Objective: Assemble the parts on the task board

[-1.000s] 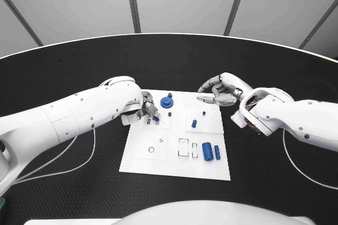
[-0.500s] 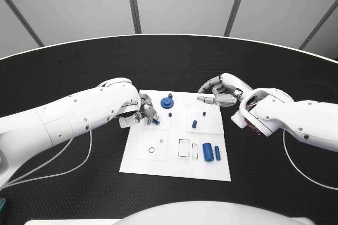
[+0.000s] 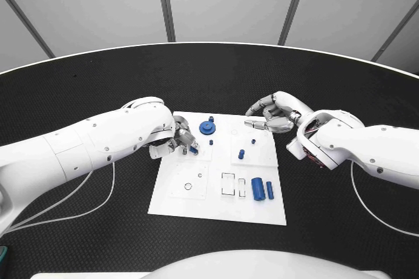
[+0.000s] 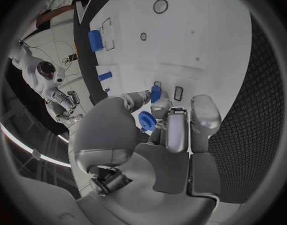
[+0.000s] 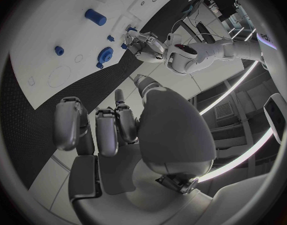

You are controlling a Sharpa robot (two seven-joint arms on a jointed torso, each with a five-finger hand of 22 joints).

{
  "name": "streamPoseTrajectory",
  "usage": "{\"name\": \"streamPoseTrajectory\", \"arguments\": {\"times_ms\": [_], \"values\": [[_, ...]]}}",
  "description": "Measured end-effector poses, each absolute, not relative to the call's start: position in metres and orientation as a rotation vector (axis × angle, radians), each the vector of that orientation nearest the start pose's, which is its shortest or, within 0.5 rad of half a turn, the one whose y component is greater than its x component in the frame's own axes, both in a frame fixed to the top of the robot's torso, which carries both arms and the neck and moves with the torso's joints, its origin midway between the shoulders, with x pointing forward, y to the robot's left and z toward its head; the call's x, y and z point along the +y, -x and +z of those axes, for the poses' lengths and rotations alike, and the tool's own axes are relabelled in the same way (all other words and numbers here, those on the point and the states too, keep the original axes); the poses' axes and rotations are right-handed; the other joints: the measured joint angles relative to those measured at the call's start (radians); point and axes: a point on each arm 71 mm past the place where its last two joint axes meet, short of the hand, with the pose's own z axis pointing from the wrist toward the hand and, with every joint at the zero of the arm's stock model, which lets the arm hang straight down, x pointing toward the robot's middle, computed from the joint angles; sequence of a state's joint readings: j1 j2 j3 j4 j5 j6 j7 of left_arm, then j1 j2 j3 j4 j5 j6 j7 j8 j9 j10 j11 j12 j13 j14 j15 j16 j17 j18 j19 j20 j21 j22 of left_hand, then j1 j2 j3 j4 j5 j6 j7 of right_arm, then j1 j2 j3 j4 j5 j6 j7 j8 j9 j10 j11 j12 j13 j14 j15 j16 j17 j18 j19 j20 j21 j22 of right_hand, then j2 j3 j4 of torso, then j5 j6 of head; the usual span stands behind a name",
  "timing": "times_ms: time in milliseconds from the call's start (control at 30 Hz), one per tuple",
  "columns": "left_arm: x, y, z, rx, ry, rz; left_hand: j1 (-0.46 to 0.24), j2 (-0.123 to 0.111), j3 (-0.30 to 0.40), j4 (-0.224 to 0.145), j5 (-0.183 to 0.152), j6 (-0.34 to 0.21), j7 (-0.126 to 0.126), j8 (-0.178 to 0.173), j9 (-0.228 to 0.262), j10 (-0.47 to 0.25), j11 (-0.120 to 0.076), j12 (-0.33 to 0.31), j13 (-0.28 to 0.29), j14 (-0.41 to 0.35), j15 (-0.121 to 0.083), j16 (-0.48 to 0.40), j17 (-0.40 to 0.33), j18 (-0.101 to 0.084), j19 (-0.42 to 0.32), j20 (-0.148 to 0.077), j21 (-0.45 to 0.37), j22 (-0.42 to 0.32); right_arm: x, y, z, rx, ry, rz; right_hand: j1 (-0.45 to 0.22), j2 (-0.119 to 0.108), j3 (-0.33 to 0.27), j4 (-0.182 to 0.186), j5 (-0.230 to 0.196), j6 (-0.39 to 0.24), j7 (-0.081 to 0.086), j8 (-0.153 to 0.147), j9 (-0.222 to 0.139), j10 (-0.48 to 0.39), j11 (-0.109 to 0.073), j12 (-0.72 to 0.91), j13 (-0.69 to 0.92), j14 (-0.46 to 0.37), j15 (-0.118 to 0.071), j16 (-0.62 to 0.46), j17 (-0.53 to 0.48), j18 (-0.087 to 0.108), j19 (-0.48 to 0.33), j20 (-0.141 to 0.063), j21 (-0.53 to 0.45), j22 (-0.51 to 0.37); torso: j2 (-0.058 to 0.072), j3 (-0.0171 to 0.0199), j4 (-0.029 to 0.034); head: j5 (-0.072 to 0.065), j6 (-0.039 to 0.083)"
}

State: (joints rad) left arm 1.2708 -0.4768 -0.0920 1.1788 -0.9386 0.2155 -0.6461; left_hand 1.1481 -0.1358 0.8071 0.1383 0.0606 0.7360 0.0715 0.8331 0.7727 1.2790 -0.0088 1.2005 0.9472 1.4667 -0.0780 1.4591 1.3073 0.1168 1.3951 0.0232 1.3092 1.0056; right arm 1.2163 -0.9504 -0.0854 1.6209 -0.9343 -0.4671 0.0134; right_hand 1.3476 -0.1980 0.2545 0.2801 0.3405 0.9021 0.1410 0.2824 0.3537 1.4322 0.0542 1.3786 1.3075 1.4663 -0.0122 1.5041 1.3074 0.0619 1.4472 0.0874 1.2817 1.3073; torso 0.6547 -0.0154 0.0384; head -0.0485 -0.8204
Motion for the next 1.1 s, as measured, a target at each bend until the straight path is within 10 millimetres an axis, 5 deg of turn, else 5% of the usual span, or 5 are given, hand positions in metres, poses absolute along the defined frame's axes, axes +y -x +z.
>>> {"name": "streamPoseTrajectory", "arguments": {"times_ms": [1100], "values": [[0.1276,-0.5276,-0.2343,2.48,0.206,-0.29,-0.004,-0.004,0.003,0.003,0.001,0.003,-0.002,0.008,0.003,0.003,-0.002,0.005,0.004,0.0,0.0,0.0,0.0,0.0,0.0,0.0,0.0,0.0,-0.232,-0.4671,-0.1812,1.645,-0.353,0.904,0.0,0.0,0.0,0.0,0.0,0.0,0.0,0.0,0.0,0.0,0.0,0.0,0.0,0.0,0.0,0.0,0.0,0.0,0.0,0.0,0.0,0.0,-0.001,0.0004,-0.0006,0.0,-0.008]]}}
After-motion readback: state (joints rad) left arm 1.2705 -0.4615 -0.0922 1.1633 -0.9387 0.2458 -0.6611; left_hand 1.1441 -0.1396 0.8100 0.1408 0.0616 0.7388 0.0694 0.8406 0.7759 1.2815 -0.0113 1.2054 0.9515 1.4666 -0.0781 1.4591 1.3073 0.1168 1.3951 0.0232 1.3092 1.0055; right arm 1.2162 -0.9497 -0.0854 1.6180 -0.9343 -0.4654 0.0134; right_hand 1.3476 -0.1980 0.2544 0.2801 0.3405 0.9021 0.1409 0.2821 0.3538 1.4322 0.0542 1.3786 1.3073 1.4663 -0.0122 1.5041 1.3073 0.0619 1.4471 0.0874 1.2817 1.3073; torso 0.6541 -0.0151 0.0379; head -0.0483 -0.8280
